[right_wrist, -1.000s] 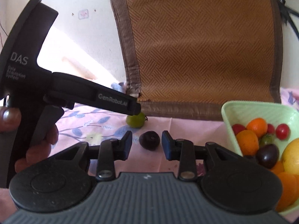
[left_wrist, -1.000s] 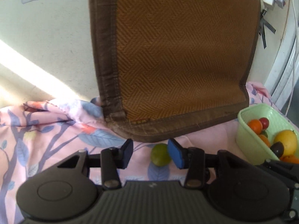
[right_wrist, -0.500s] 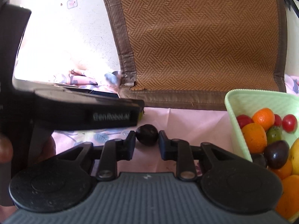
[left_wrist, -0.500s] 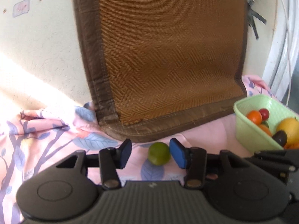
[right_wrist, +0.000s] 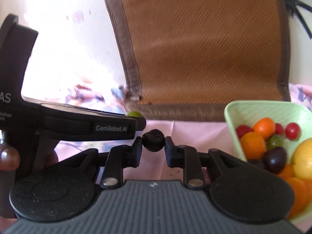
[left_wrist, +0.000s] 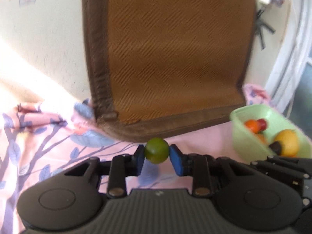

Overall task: Organize fruits
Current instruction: 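Grasp the last plum with the right tool while the left grasps the lime, then drop the plum into the bowl with the right tool while the left drops the lime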

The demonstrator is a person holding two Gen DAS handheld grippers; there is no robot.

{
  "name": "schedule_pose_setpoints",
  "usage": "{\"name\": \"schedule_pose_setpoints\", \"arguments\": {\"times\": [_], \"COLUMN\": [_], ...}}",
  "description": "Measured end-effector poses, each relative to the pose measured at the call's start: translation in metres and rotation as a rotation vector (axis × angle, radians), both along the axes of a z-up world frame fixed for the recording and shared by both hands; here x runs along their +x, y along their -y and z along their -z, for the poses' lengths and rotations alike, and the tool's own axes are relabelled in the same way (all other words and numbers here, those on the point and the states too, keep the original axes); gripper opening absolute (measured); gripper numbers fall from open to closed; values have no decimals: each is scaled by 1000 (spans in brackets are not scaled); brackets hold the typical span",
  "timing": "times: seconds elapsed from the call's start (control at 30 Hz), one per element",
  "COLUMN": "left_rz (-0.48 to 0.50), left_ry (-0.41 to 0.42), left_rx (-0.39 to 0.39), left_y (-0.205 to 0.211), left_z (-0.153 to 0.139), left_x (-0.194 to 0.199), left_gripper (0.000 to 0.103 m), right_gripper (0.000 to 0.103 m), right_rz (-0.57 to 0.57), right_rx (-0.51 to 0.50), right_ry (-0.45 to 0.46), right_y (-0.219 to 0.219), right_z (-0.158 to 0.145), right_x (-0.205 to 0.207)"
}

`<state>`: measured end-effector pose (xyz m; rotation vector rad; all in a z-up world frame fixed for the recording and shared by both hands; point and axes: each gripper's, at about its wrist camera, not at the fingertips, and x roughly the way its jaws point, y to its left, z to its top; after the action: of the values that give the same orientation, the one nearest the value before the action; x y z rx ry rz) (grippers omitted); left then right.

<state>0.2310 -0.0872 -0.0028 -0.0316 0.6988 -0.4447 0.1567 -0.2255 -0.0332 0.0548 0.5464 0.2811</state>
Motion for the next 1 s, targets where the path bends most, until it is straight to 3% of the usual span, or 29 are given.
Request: {"name": "schedule_pose_setpoints", "arguments": {"times": [0.27,0.4,0.47,0.7,0.93,1.0], "left_rz": [176,219,221,204,175,158], "left_ry": [132,118,69,-22,24,51], "left_rx": [-43,-49,-59,-20,20,42], "left_y": [62,101,113,132,130,128], "left_z": [-65,-64,-58,-34,-52,-60], "left_x": [-41,-38,-30,-15,-34,-47], "left_gripper": [29,29,29,32,44,52], "right_gripper": [27,28,28,30,32,32], "right_rz": [175,238,240,177,207,210], "right_rx": [3,17,-2,-111,-60,-52], "right_ry": [201,196,191,172,214,224], "right_y": [69,111,122,123,131,131], "right_z": [-42,-43,-38,-21,-29,-34], "right_x": [-59,-59,-54,-41,-56,-67]}}
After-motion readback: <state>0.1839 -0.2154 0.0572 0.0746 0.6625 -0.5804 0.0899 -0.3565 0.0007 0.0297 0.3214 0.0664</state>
